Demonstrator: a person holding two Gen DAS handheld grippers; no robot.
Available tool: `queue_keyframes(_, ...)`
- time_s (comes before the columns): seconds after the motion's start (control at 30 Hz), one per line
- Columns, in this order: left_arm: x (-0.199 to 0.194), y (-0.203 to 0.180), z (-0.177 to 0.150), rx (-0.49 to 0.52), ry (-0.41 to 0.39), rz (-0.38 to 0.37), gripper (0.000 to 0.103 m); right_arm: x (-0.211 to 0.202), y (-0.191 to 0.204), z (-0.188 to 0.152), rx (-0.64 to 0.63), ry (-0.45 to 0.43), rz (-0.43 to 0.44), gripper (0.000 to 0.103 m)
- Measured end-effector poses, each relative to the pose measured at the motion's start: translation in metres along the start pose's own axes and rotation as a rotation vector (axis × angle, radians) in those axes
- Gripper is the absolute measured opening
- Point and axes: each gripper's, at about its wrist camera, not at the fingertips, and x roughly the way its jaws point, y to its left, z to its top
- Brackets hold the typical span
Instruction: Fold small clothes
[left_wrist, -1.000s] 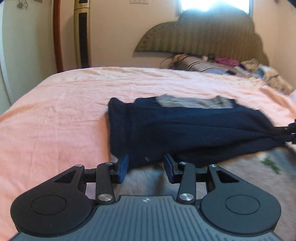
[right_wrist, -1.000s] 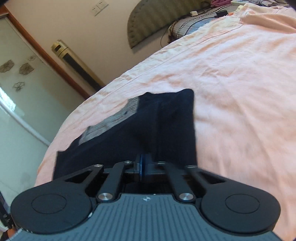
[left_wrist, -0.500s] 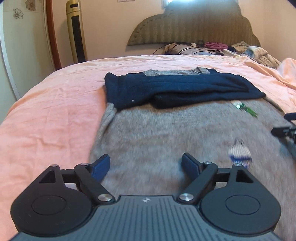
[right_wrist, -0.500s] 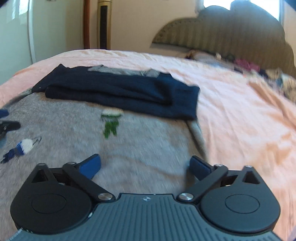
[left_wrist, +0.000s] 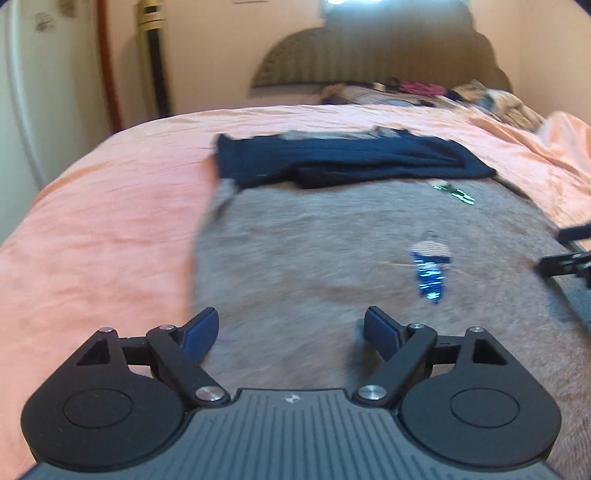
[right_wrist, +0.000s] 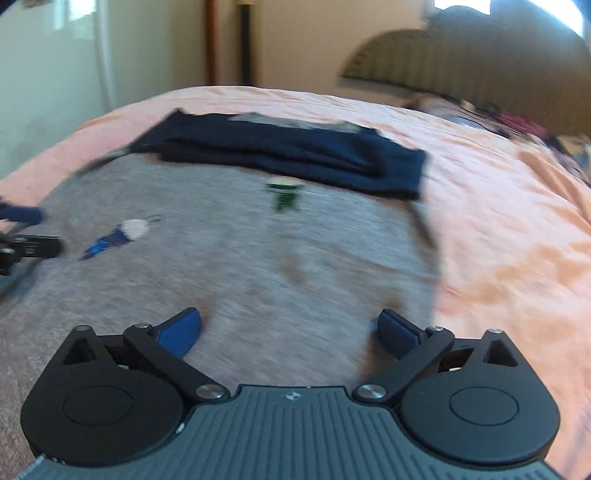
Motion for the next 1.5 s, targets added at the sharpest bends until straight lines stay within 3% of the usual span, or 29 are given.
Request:
queue_keyframes(0.1, -0.010, 0.031, -0.014, -0.122, 0.047, -0.015, 0.086, -0.018, -0.027, -0.012, 0.094, 0.023, -0.034, 0.091)
queue_keyframes(0.17, -0.017, 0.037, -0.019, -0.173, 0.033, -0.049, 0.085, -0.020, -0.034, -0.021, 0.101, 0.027, -0.045, 0.071)
queue_keyframes(0.2, -0.019, 0.036, -0.018, -0.193, 0.035, -0.070, 0.084, -0.020, -0.033, -0.021, 0.088, 0.034, -0.049, 0.069)
queue_keyframes(0.23, -0.019, 0.035, -0.016, -0.211, 0.036, -0.106, 0.078, -0.020, -0.031, -0.019, 0.083, 0.041, -0.038, 0.061)
queue_keyframes(0.27, -0.017, 0.032, -0.015, -0.221, 0.035, -0.138, 0.074, -0.019, -0.031, -0.016, 0.088, 0.048, -0.008, 0.043)
queue_keyframes(0.3, -0.015, 0.028, -0.014, -0.210, 0.033, -0.141, 0.060, -0.017, -0.031, -0.013, 0.102, 0.056, 0.009, 0.032)
queue_keyframes(0.33, -0.013, 0.021, -0.012, -0.166, 0.030, -0.093, 0.026, -0.016, -0.032, -0.012, 0.105, 0.064, 0.010, 0.016)
queue_keyframes(0.37, -0.010, 0.017, -0.010, -0.120, 0.031, -0.036, 0.009, -0.016, -0.032, -0.011, 0.090, 0.066, 0.012, 0.012)
queue_keyframes(0.53, -0.018, 0.035, -0.011, -0.092, 0.056, -0.043, 0.005, -0.031, -0.050, -0.018, 0.119, 0.050, -0.022, 0.006)
queue_keyframes(0.63, -0.024, 0.035, -0.019, -0.088, 0.040, -0.069, 0.006, -0.031, -0.050, -0.026, 0.148, 0.031, -0.002, 0.010)
queue_keyframes(0.7, -0.031, 0.042, -0.022, -0.163, 0.068, -0.146, 0.014, -0.037, -0.054, -0.028, 0.224, 0.056, 0.059, 0.031)
queue_keyframes(0.73, -0.033, 0.047, -0.024, -0.210, 0.098, -0.203, 0.034, -0.043, -0.059, -0.030, 0.277, 0.068, 0.129, 0.054)
queue_keyframes(0.77, -0.037, 0.052, -0.028, -0.263, 0.107, -0.263, 0.046, -0.048, -0.063, -0.034, 0.320, 0.079, 0.208, 0.067)
queue_keyframes(0.8, -0.042, 0.056, -0.034, -0.319, 0.104, -0.313, 0.068, -0.052, -0.064, -0.037, 0.333, 0.102, 0.250, 0.066)
queue_keyframes(0.83, -0.045, 0.057, -0.039, -0.366, 0.104, -0.341, 0.072, -0.054, -0.062, -0.041, 0.331, 0.127, 0.257, 0.061)
queue_keyframes(0.9, -0.047, 0.053, -0.043, -0.388, 0.098, -0.326, 0.067, -0.057, -0.056, -0.045, 0.303, 0.137, 0.230, 0.046)
queue_keyframes(0.93, -0.046, 0.048, -0.042, -0.369, 0.094, -0.295, 0.036, -0.056, -0.055, -0.045, 0.296, 0.154, 0.225, 0.017)
queue_keyframes(0.97, -0.041, 0.045, -0.041, -0.347, 0.116, -0.262, 0.012, -0.055, -0.056, -0.046, 0.295, 0.162, 0.220, 0.011)
queue_keyframes(1.0, -0.039, 0.046, -0.041, -0.343, 0.125, -0.254, 0.005, -0.056, -0.057, -0.046, 0.280, 0.151, 0.215, 0.010)
queue_keyframes(1.1, -0.045, 0.054, -0.036, -0.307, 0.132, -0.215, 0.005, -0.066, -0.066, -0.049, 0.270, 0.135, 0.169, 0.009)
queue_keyframes(1.2, -0.046, 0.061, -0.042, -0.297, 0.145, -0.235, 0.005, -0.067, -0.074, -0.059, 0.312, 0.125, 0.168, 0.009)
queue_keyframes(1.27, -0.050, 0.060, -0.046, -0.301, 0.137, -0.258, 0.006, -0.068, -0.071, -0.060, 0.336, 0.116, 0.167, 0.013)
queue_keyframes(1.3, -0.052, 0.061, -0.048, -0.316, 0.142, -0.276, 0.010, -0.071, -0.072, -0.061, 0.358, 0.124, 0.189, 0.021)
queue_keyframes(1.37, -0.059, 0.065, -0.054, -0.369, 0.166, -0.354, 0.025, -0.082, -0.075, -0.065, 0.398, 0.146, 0.242, 0.051)
queue_keyframes(1.43, -0.068, 0.065, -0.063, -0.421, 0.155, -0.425, 0.061, -0.094, -0.074, -0.072, 0.400, 0.168, 0.278, 0.061)
queue_keyframes(1.5, -0.072, 0.057, -0.069, -0.437, 0.141, -0.434, 0.064, -0.095, -0.067, -0.078, 0.392, 0.211, 0.307, 0.061)
